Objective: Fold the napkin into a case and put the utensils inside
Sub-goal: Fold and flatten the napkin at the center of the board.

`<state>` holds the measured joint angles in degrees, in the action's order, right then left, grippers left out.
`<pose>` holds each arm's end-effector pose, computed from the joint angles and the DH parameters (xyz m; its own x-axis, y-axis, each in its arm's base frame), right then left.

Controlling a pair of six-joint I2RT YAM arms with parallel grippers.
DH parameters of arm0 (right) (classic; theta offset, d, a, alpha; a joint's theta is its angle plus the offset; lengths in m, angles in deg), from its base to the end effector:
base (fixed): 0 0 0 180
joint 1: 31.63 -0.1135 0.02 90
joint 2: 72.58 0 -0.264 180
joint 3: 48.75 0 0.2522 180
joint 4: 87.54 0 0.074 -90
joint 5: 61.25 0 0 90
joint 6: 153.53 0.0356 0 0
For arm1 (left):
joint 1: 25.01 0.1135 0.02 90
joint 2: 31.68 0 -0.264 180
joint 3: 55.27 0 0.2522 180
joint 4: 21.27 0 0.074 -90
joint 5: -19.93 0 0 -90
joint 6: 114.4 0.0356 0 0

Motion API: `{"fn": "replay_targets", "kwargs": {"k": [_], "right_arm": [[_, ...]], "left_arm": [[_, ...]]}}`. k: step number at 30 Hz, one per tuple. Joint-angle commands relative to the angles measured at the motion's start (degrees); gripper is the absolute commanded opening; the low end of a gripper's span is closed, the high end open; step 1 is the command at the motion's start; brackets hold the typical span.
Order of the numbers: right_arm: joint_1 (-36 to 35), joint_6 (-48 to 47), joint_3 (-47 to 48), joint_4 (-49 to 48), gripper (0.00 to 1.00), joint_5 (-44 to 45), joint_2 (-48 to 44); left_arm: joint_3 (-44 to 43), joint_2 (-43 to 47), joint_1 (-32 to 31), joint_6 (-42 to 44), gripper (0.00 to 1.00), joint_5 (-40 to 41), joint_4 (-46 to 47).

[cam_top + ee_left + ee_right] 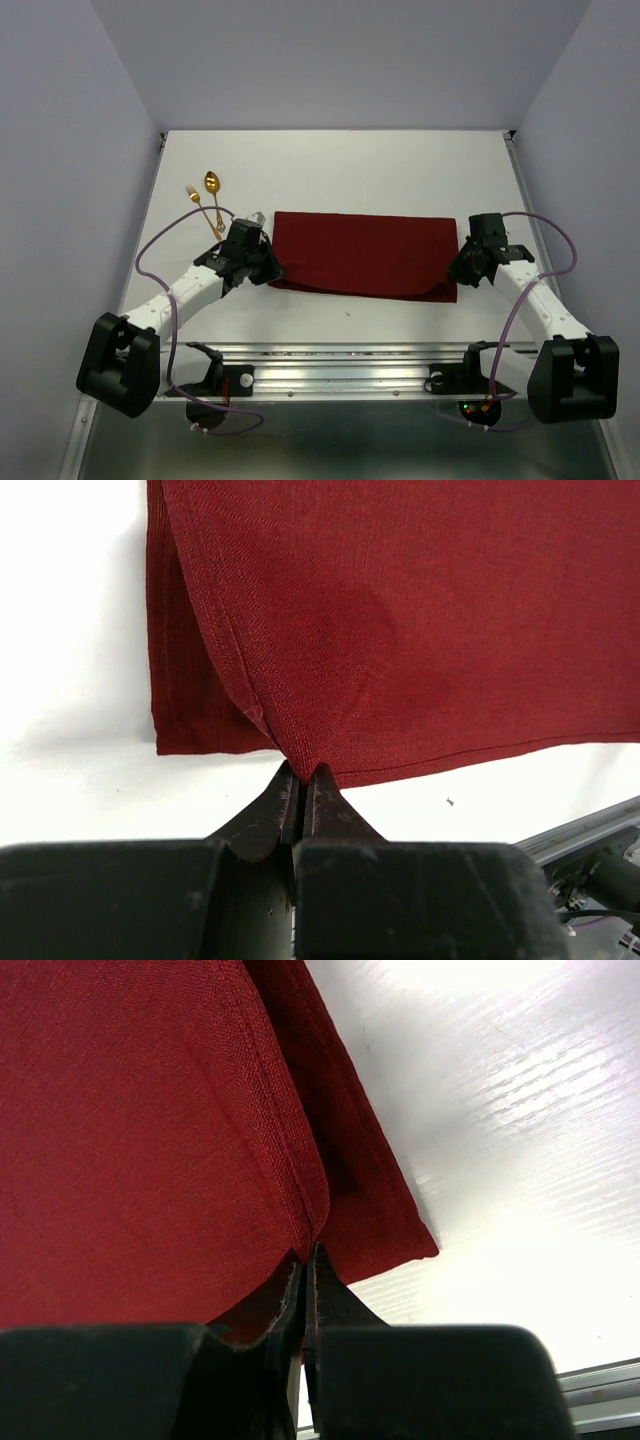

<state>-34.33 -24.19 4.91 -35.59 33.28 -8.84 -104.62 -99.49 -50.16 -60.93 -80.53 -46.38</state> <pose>0.2028 0.0067 0.2094 -0.6886 0.6002 -0.4070 0.5516 0.7978 0.2434 0.2131 -0.1072 0.2030 -0.8210 -0.2612 -0.5077 0.0601 0.8447 -0.5318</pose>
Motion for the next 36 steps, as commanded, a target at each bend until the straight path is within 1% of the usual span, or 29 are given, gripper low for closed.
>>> {"fn": "replay_targets", "kwargs": {"k": [1, 9, 16, 19, 22, 25, 26, 27, 29, 30, 31, 32, 34, 35, 36], "right_arm": [[0.06, 1.01, 0.44, -0.49, 0.04, 2.32, -0.29], [0.06, 0.75, 1.06, 0.65, 0.06, 3.11, -1.08], [0.06, 1.01, 1.32, 0.48, 0.06, 3.02, 0.41], [0.06, 1.01, 1.23, 0.56, 0.06, 3.02, 0.33], [0.06, 0.66, 1.85, 0.83, 0.05, 2.94, -0.46], [0.06, 0.22, 3.86, -0.04, 0.06, 2.33, -1.87], [0.06, -0.13, 4.57, -0.83, 0.06, 1.71, -2.04], [0.06, -1.96, 5.53, -1.62, 0.06, 1.1, -2.05], [0.06, -3.38, 10.01, -2.68, 0.07, 1.35, 0.23], [0.06, -4.6, 13.68, -2.86, 0.06, 1.44, 1.63], [0.06, -5.14, 15.71, -3.04, 0.06, 1.44, 4.69], [0.06, -5.66, 17.56, -3.3, 0.06, 1.53, 6.37], [0.06, -6.72, 21.08, -4.96, 0.06, 2.66, 9.45], [0.06, -6.99, 24.32, -5.67, 0.06, 3.02, 12.34], [0.06, -7.16, 26.0, -6.28, 0.05, 3.11, 13.85]], "left_arm": [[0.88, -0.13, -0.34, 0.06, 0.0, -0.26, 3.09], [1.14, -1.09, -0.34, 0.41, 0.0, -0.09, 3.35], [1.4, -2.5, -0.43, 0.5, 0.0, 0.09, 4.15], [1.05, -2.94, -0.52, 0.5, 0.0, 0.35, 4.15], [-1.4, -1.81, -0.52, 0.59, 0.0, 0.0, 2.57], [-5.79, -0.66, -0.52, 1.46, 0.0, 0.44, 1.08], [-8.5, -0.83, -0.52, 1.9, 0.0, 1.57, 0.55], [-9.74, -1.01, -0.52, 2.17, 0.0, 2.54, -0.06], [-13.61, -1.97, -0.52, 2.34, 0.0, 4.13, 0.8], [-15.36, -3.37, -0.52, 2.87, 0.0, 4.48, 1.16], [-17.3, -4.42, -0.43, 3.48, 0.0, 4.92, 1.16], [-21.67, -5.65, -0.43, 4.1, 0.0, 5.36, 0.99], [-26.34, -10.04, -0.17, 6.28, 0.0, 6.15, 0.02], [-30.98, -11.63, 0.01, 7.0, 0.0, 6.5, -0.59], [-33.11, -14.69, 0.36, 7.61, 0.0, 6.5, -0.69]]}}
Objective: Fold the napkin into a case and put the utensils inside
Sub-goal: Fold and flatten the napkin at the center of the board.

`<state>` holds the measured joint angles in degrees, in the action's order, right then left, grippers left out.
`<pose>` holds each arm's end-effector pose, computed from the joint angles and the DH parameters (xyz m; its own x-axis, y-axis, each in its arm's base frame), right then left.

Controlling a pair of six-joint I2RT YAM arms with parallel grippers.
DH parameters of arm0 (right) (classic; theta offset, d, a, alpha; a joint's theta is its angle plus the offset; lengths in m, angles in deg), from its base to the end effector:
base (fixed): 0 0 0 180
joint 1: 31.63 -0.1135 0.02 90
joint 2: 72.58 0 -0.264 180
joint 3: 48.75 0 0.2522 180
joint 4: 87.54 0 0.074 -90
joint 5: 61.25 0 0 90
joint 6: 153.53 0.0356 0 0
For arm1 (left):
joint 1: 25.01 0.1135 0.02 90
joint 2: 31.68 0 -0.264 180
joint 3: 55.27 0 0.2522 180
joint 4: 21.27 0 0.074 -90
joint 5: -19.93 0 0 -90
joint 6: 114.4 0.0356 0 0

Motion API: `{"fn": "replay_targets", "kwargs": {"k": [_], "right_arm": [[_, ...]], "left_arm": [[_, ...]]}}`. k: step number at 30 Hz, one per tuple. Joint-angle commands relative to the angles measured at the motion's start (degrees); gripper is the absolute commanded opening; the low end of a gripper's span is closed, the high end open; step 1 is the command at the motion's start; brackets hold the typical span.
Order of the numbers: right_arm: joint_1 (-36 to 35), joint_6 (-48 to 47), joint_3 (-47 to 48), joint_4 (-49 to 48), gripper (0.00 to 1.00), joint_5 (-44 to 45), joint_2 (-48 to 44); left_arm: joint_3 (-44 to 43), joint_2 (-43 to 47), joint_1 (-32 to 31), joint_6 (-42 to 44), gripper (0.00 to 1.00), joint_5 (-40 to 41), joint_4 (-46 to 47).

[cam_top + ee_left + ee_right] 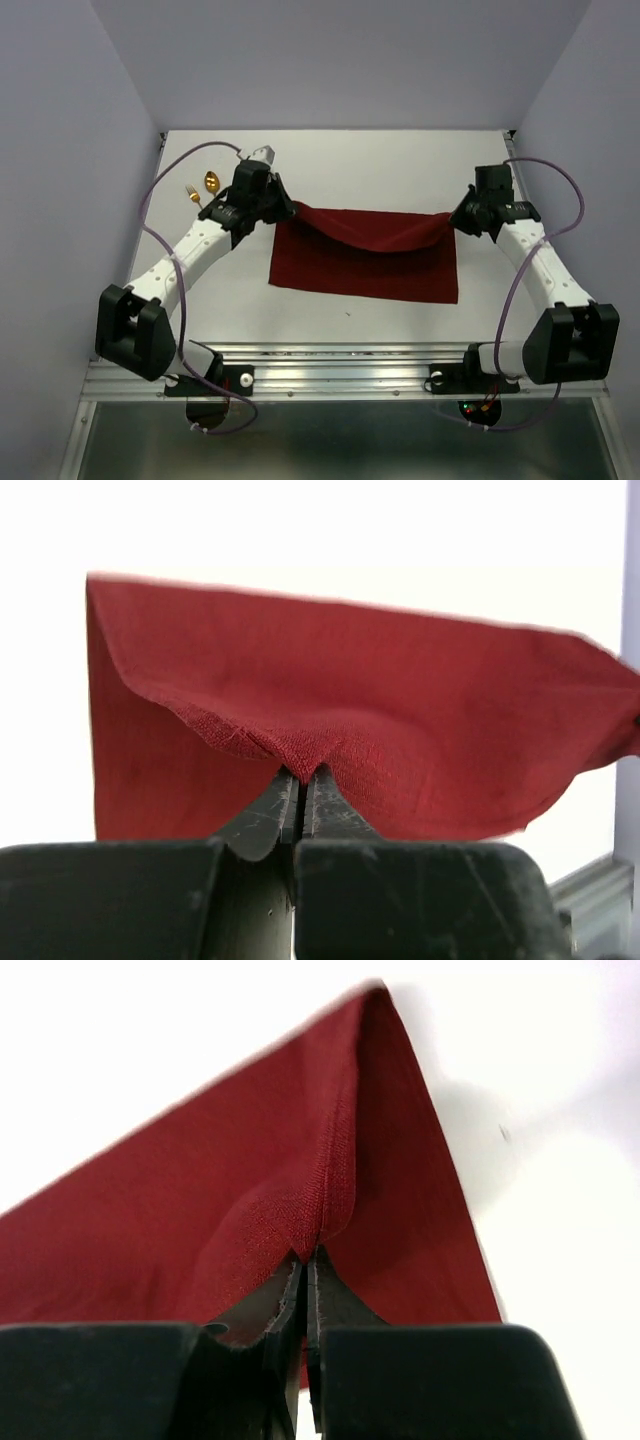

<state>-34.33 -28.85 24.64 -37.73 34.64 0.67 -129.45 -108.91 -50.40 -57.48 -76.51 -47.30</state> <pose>0.2668 0.0089 0.2835 -0.6151 0.5376 -0.5767 0.4493 0.8401 0.3039 0.2775 -0.1361 0.3044 -0.6488 -0.2924 -0.7025 0.1916 0.8307 -0.5227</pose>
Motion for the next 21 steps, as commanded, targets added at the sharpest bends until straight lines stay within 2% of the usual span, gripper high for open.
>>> {"fn": "replay_targets", "kwargs": {"k": [1, 9, 15, 18, 21], "right_arm": [[0.58, -3.12, 9.67, -5.37, 0.05, 1.41, 7.49], [0.59, -2.86, 26.73, -9.42, 0.04, 0.26, 20.85], [1.12, -3.12, 34.22, -9.34, 0.04, -1.22, 27.02], [1.12, -3.47, 33.71, -9.25, 0.04, -2.46, 27.21], [1.12, -3.56, 29.76, -9.16, 0.04, -4.13, 24.67]], "left_arm": [[-12.31, -6.78, 1.47, 5.21, 0.0, 2.05, 0.49], [-31.14, -22.33, 6.05, 10.4, 0.0, -2.61, 0.32], [-41.6, -32.35, 7.63, 11.72, 0.0, -5.86, -1.61], [-41.18, -32.72, 7.63, 11.55, 0.0, -7.45, -2.23], [-36.71, -30.62, 7.63, 11.55, 0.0, -8.59, -2.58]]}}
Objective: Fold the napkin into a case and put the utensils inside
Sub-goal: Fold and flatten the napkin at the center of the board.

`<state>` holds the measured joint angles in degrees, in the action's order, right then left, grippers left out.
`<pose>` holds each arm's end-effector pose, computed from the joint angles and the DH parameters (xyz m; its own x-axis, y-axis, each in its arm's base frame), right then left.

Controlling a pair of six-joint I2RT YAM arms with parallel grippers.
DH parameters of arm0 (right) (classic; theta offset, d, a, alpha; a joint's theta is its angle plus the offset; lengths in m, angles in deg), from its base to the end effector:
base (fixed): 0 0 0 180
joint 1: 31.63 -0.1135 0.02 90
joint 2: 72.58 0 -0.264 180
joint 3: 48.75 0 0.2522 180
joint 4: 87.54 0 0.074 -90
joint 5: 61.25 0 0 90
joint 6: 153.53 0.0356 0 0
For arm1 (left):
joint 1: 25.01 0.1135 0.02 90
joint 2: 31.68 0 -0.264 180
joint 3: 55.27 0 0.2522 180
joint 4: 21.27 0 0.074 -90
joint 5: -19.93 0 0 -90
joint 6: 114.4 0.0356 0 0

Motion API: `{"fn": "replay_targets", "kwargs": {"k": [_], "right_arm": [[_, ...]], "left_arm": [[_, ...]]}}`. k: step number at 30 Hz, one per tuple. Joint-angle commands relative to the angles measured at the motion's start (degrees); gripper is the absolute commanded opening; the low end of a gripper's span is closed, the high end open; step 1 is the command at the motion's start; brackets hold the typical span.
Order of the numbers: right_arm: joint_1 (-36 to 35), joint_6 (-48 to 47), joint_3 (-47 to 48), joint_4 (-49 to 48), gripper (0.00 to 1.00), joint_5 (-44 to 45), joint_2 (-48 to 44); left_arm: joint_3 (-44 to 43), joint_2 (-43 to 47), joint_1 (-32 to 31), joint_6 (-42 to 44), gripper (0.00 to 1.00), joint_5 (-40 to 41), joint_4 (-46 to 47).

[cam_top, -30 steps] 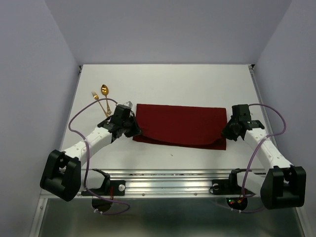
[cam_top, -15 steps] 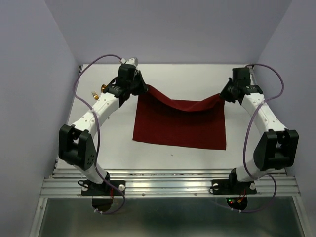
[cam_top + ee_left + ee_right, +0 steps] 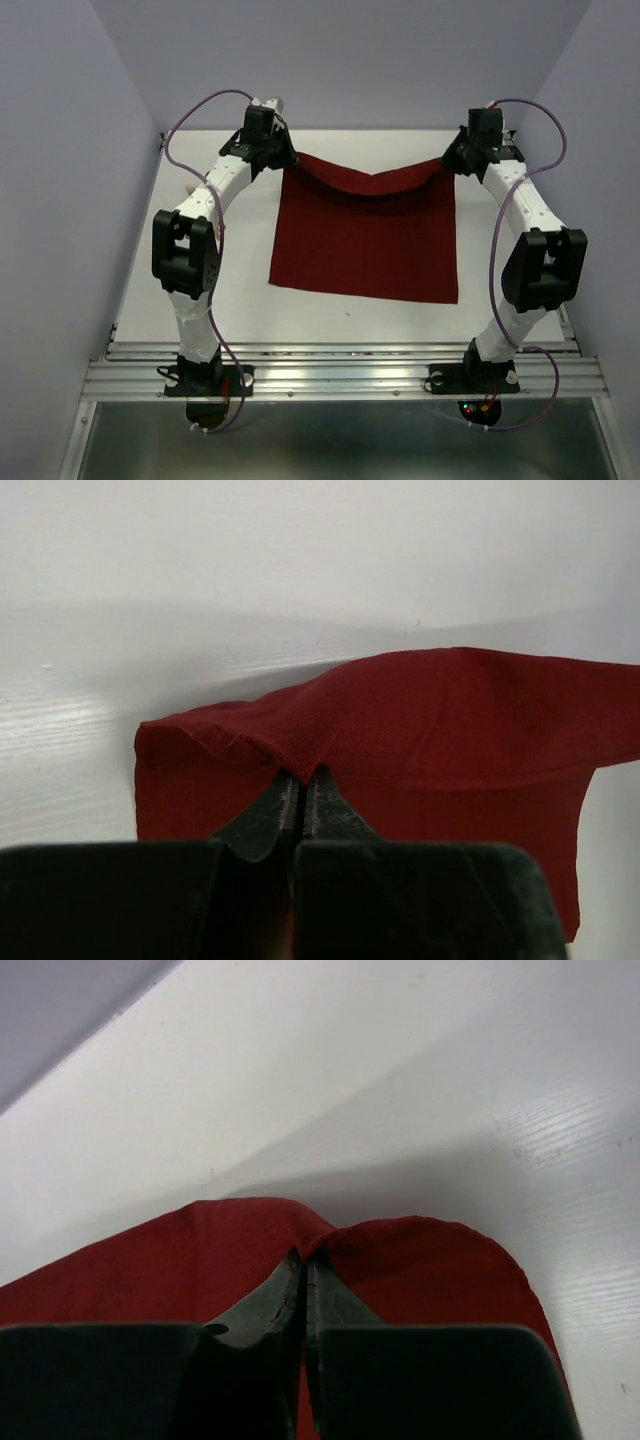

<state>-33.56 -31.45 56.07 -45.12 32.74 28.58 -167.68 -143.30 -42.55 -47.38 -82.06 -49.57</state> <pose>0.4080 0.0113 0.3200 -0.5192 0.5126 -0.6838 0.3498 0.8575 0.3772 0.4421 -0.1475 0.3121 -0.5892 -0.2143 -0.7791 0.2612 0.8619 -0.4346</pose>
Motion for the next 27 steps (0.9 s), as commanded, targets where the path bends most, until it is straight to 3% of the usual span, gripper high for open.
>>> {"fn": "replay_targets", "kwargs": {"k": [1, 5, 14, 21, 27], "right_arm": [[0.35, -0.87, -3.07, -1.07, 0.04, -2.41, -4.21], [0.35, -1.05, -14.13, -0.02, 0.05, -3.46, -11.58], [0.35, 0.27, -27.86, 8.07, 0.04, -5.13, -24.43], [0.35, 5.09, -35.78, 12.02, 0.05, -6.1, -31.02], [0.35, 6.16, -37.97, 16.68, 0.05, -2.69, -34.8]], "left_arm": [[3.27, 5.86, -0.21, 1.45, 0.0, -3.3, -0.31], [11.96, 10.44, -0.21, -0.74, 0.0, -3.91, -2.5], [33.58, 25.65, -1.62, -1.63, 0.0, -5.86, 1.19], [45.02, 32.94, -2.23, -2.33, 0.0, -7.08, 2.85], [49.95, 36.46, -2.41, -3.12, 0.0, -5.24, 3.82]]}}
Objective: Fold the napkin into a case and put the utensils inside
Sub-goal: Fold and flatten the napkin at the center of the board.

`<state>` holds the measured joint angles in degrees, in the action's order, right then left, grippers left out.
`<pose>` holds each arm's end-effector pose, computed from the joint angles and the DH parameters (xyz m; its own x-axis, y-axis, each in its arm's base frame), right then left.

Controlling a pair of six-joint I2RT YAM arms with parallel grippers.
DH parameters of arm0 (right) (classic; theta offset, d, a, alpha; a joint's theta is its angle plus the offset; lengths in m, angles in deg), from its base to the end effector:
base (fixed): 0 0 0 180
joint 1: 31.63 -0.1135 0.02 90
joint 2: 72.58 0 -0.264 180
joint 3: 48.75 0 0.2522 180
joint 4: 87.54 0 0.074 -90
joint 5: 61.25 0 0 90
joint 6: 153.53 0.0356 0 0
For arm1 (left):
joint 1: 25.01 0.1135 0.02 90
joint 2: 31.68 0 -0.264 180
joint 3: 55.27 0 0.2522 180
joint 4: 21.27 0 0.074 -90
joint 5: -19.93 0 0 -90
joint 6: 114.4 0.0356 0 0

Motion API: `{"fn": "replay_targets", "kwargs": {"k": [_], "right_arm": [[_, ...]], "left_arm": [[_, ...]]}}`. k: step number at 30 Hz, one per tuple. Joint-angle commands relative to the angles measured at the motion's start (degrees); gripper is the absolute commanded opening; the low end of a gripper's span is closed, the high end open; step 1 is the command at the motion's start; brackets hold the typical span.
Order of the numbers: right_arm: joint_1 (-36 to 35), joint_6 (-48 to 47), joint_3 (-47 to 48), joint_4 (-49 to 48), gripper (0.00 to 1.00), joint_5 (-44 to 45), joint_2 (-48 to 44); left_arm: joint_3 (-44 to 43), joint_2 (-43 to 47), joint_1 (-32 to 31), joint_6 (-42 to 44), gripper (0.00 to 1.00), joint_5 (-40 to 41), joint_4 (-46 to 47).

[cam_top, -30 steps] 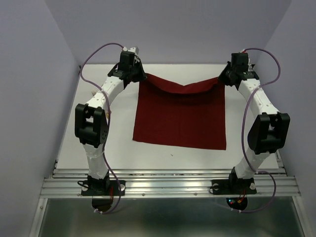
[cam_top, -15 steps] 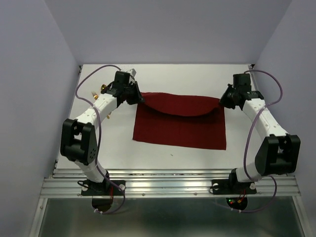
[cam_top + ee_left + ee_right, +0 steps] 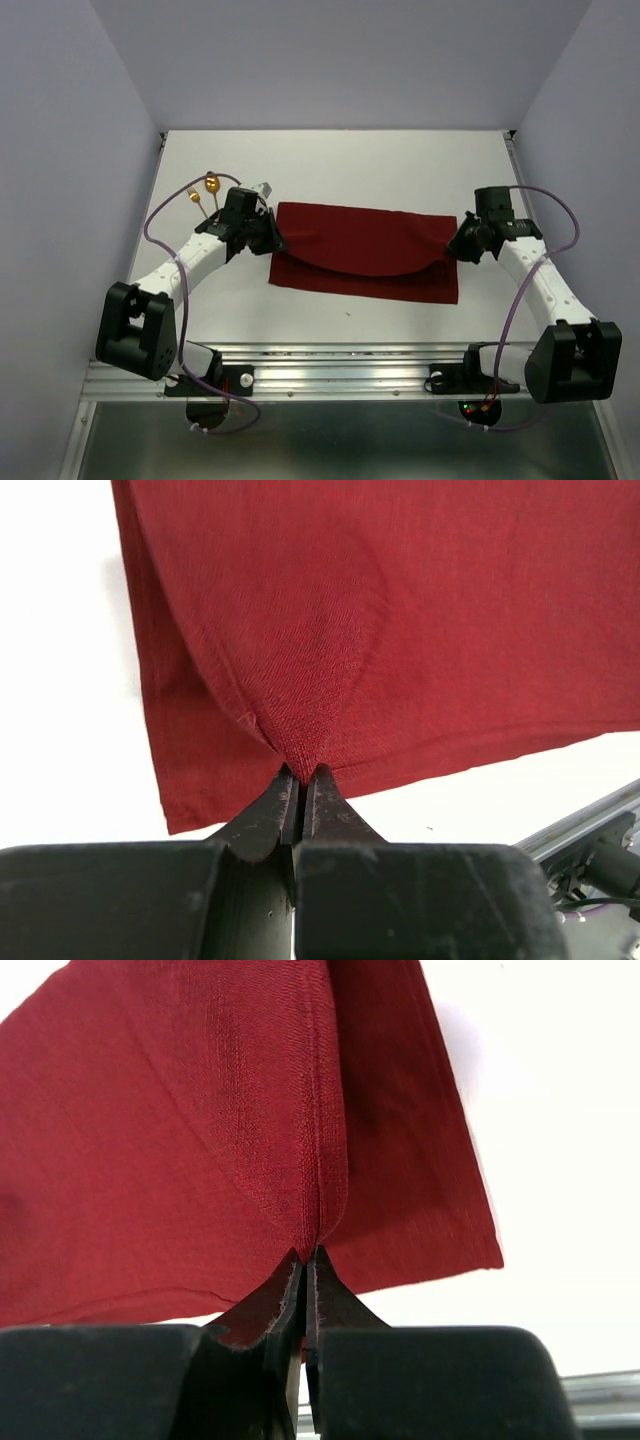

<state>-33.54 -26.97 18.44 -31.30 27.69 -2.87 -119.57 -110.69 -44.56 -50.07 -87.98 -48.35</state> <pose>0.2371 0.0086 0.2563 -0.7119 0.5722 -0.4072 0.4745 0.8194 0.3216 0.2734 -0.1087 0.2367 -0.7975 -0.1542 -0.5832 0.2097 0.8356 -0.5077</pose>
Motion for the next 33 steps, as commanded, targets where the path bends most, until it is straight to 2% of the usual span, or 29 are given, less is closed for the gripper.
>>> {"fn": "replay_targets", "kwargs": {"k": [1, 7, 13, 23, 28, 33], "right_arm": [[0.33, 2.02, -0.6, 3.13, 0.05, 2.38, -3.79], [0.33, 5.8, -6.14, 3.4, 0.05, 2.38, -7.13], [0.33, 7.12, -6.23, 5.33, 0.04, 4.92, -8.36], [0.33, 8.1, -10.54, 4.98, 0.05, 2.12, -10.65], [0.33, 8.18, -12.21, 5.68, 0.09, 2.38, -12.06], [0.33, 8.36, -13.35, 5.77, 0.09, 2.9, -11.79]], "left_arm": [[2.2, 4.03, -0.4, -0.43, 0.0, 0.95, 2.86], [5.54, 3.86, -0.49, -0.7, 0.0, 0.16, 4.97], [7.74, 6.93, -0.49, -1.05, 0.0, 1.3, 4.89], [9.23, 6.49, -0.49, -3.24, 0.0, 1.74, 5.41], [10.38, 6.67, -0.4, -4.3, 0.0, 1.83, 5.59], [10.47, 5.79, -0.66, -4.74, 0.0, 1.83, 5.5]]}}
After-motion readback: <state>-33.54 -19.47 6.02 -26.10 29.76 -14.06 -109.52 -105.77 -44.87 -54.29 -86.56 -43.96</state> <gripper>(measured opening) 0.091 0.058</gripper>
